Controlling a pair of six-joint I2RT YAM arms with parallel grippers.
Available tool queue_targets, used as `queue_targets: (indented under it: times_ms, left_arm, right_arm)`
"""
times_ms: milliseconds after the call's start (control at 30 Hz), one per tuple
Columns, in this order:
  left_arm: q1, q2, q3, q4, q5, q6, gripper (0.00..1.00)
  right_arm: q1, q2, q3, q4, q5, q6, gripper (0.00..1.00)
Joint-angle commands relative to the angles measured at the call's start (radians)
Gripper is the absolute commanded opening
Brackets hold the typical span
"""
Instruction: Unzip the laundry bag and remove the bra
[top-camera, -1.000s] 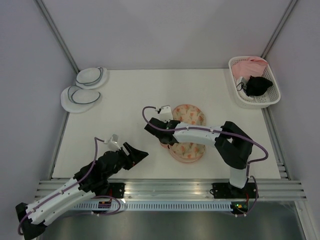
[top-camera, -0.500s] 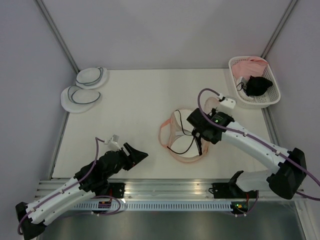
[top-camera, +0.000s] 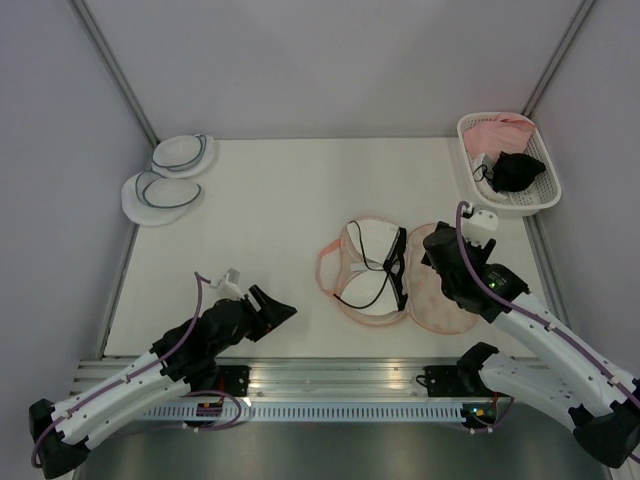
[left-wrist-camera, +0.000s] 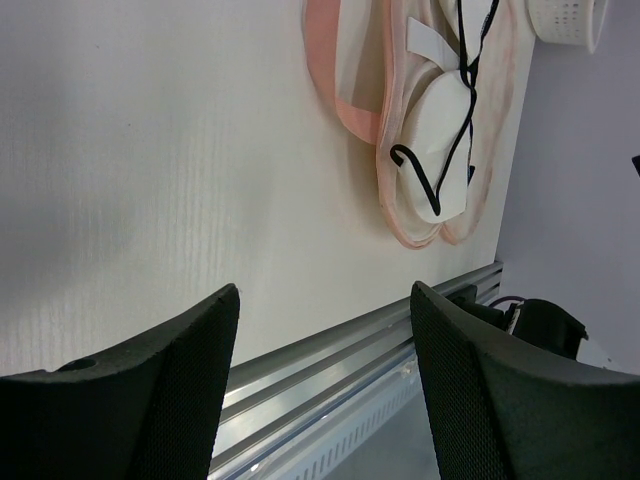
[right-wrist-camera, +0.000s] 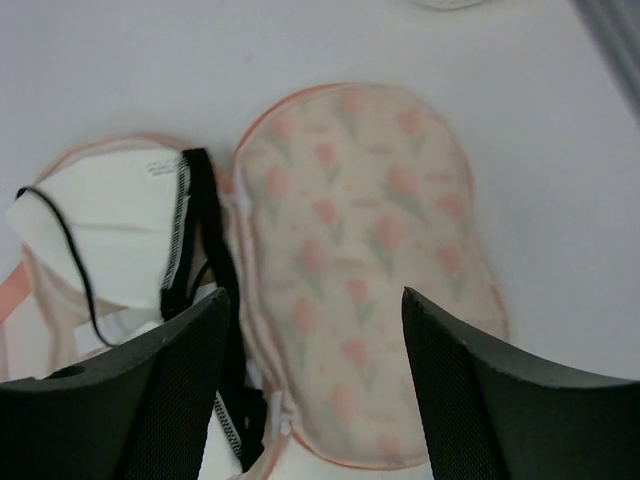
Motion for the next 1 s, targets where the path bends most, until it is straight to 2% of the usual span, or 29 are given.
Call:
queue_targets:
  times_ms: [0,67,133,233,367,533,833,967]
  left_arm:
    - [-0.004,0.0,0.027,0.015,-0.02,0.004,0.73]
    - [-0.004,0.0,0.025,0.013,-0.015,0.006,0.73]
    - [-0.004,0.0,0.025,0.013,-0.013,0.006,0.73]
    - [-0.004,0.0,0.025,0.013,-0.007,0.006,0.72]
    - [-0.004,-0.003,0.023,0.012,-0.007,0.006,0.72]
    - [-0.003,-0.002,0.02,0.012,-0.013,0.001,0.72]
    - [-0.004,-0.015,0.011,0.01,-0.018,0.0,0.72]
    - [-0.003,-0.015,0.01,0.012,-0.021,0.0,0.72]
  right_arm:
    - [-0.001,0.035,-0.051,0.312,-0.327,-0.214,0.75]
    - [-0.004,0.086,-0.092,0.402,-0.426,-0.224,0.76]
    - [-0.022,0.111,-0.167,0.496,-0.509,-0.237,0.82]
    - [-0.127,0.152,-0.278,0.761,-0.778,-0.214,0.82]
    - [-0.208,0.209,-0.327,0.884,-0.907,-0.218,0.8]
    - [-0.312,0.307,-0.368,1.043,-1.141,-0.189,0.77]
    - [-0.326,0.439,-0.333,1.05,-1.154,-0.208,0.72]
    - [-0.327,0.485,-0.322,1.079,-1.209,-0.206,0.7]
